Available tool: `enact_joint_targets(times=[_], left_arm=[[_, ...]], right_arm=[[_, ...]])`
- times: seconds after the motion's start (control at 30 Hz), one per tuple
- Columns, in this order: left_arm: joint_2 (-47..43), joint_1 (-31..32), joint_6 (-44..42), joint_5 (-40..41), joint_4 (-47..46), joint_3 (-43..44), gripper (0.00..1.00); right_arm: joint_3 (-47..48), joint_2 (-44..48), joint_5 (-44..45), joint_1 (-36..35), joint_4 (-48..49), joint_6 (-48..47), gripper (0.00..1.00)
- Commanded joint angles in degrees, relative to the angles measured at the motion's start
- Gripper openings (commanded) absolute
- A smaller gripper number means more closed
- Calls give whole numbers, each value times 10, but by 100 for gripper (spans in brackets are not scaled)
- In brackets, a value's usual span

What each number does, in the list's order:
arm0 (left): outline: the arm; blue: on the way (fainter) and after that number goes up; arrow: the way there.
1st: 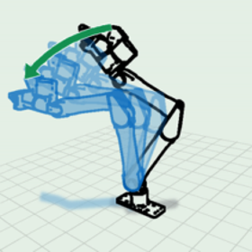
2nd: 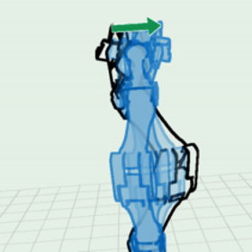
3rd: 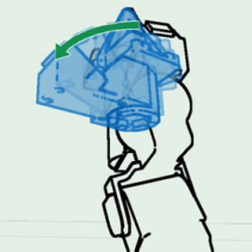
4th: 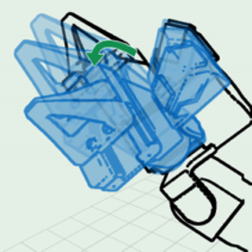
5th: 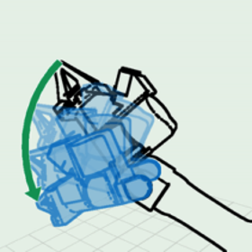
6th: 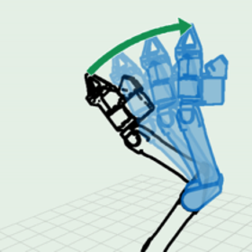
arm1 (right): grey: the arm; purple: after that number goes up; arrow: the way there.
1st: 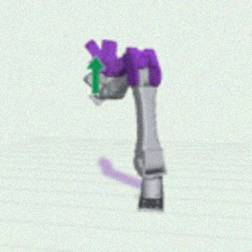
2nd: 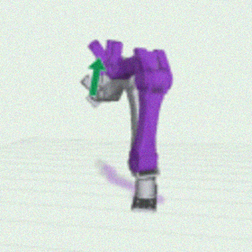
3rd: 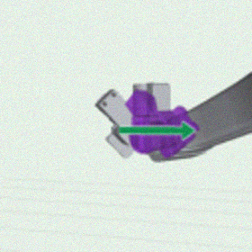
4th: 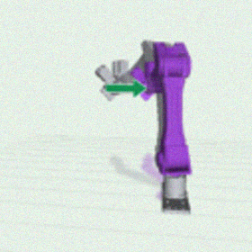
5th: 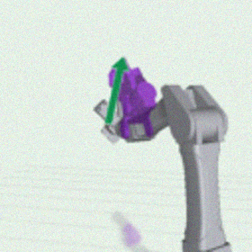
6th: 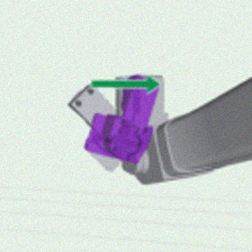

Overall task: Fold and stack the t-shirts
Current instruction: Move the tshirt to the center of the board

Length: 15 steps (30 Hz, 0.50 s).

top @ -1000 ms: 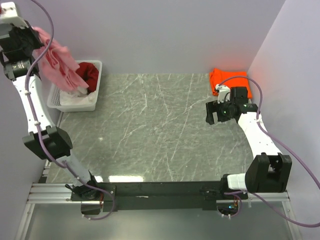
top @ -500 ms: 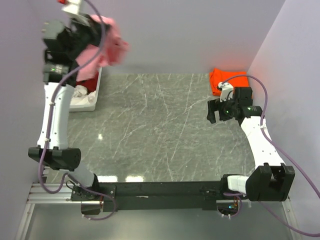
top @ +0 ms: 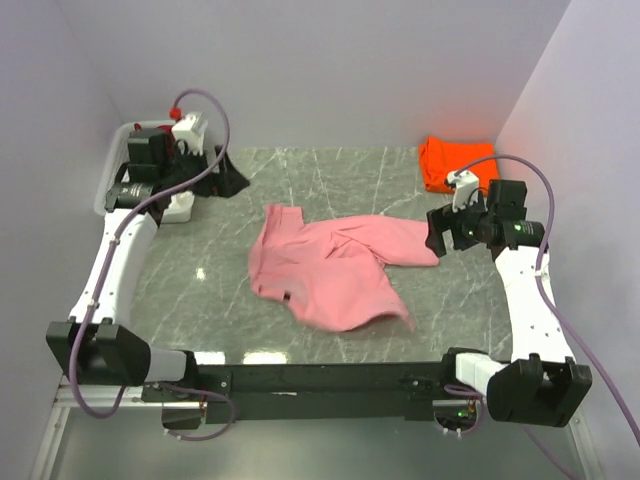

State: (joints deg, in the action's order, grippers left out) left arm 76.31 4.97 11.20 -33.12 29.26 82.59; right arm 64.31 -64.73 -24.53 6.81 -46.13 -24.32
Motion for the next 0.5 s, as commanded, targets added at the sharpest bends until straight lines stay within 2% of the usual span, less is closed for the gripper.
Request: enact_joint_targets(times=[0.0,0.03,0.07,0.1,0.13,0.17,0.23,0.33,0.47], left_arm=[[-10,-33,-97,-17,55,-49,99],[-10,-32,-134,-66,82,-65,100],[-4,-24,-202,-88,100,-71,99],[-2,-14,-225,-95,113,-79,100],[2,2,-247,-90,126,-95,99],[11,37,-293,-72,149,-103,95],[20,67,-326,-56,151,-136,90],[58,110,-320,-7,128,-171,79],[112,130,-285,66,87,-185,73]], right_arm=[[-22,11,-16,-1,-41,-48,100],[-25,7,-9,0,-41,-52,100],[-28,-6,-3,0,-42,-53,100],[-30,-15,2,0,-45,-53,100],[-29,-24,9,-1,-46,-49,100],[-27,-44,12,0,-45,-46,100],[-20,-75,20,-1,-42,-36,97],[-6,-125,32,-7,-29,-15,89],[20,-177,65,-16,13,8,78]])
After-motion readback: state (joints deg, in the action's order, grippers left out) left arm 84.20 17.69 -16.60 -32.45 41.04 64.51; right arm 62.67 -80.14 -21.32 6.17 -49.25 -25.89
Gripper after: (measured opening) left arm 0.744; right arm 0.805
